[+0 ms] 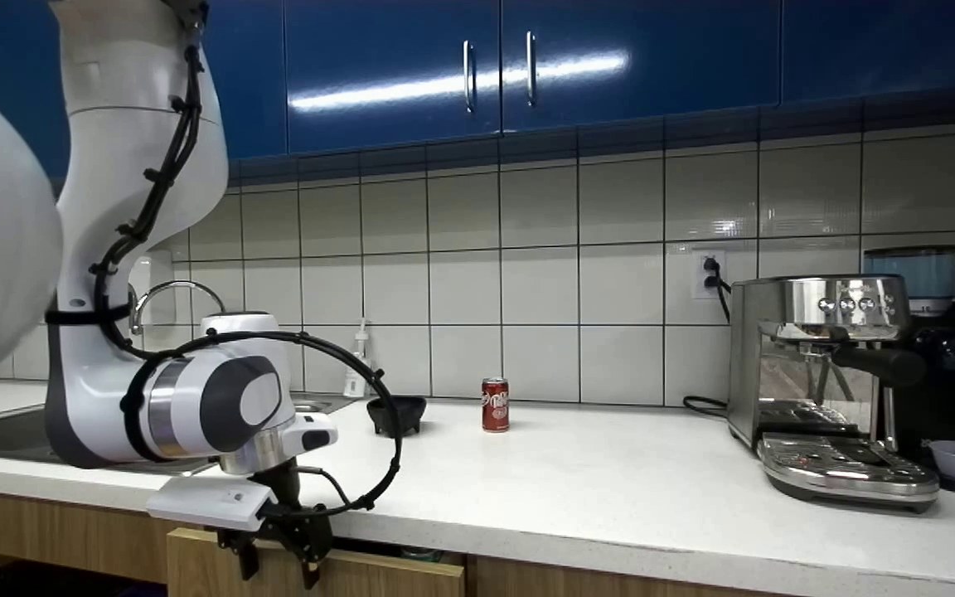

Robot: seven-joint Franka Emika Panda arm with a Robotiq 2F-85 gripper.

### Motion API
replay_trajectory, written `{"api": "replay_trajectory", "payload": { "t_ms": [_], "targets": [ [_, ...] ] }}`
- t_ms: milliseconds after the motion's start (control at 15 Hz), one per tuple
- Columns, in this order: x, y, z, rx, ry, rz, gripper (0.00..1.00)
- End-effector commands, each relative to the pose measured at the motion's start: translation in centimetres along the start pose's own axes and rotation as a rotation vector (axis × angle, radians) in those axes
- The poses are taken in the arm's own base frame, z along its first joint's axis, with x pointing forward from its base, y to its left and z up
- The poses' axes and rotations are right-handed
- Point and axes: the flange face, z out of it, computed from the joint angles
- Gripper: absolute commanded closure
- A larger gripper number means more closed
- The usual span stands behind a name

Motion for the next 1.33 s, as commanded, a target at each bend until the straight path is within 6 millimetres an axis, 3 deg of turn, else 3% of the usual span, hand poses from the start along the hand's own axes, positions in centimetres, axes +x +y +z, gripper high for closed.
{"api": "replay_trajectory", "payload": {
  "t_ms": [0, 867, 1267],
  "targets": [
    [0.8, 1.0, -3.1, 0.021, 0.015, -0.046, 0.0],
    [3.3, 1.8, -10.4, 0.025, 0.049, -0.117, 0.0],
    [4.1, 2.3, -12.8, 0.035, 0.092, -0.11, 0.0]
  ]
}}
